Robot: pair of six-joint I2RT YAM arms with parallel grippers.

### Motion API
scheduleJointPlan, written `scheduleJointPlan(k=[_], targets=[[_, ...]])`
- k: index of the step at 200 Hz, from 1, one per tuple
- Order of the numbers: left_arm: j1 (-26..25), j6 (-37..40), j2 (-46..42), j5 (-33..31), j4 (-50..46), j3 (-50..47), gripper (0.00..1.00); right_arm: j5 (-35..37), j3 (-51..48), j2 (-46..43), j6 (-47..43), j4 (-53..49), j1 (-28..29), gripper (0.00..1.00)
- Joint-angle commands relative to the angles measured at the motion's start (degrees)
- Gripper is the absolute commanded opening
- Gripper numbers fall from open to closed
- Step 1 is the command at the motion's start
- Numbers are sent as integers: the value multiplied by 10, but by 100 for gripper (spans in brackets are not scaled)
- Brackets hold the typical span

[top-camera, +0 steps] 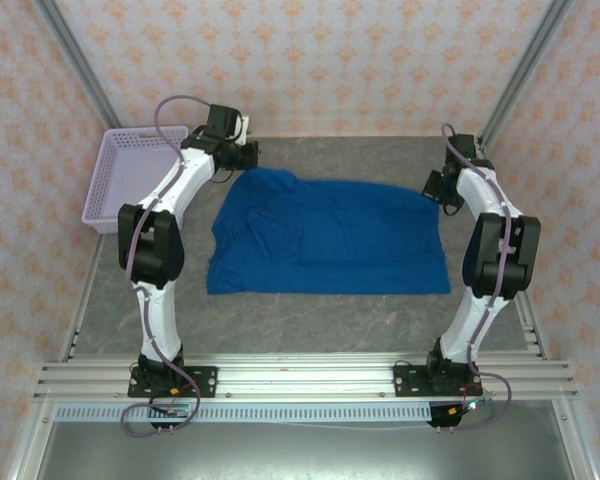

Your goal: Fold the inside-out t-shirt

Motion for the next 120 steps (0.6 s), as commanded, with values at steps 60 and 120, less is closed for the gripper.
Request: scheduleJointPlan(k=[60,120], targets=[[-16,-22,-198,-43,145,-275,0,41,-126,-85,19,38,-14,0],[-21,-25,-232,-66,160,-367,0,68,-126,-81,14,37,-16,0]])
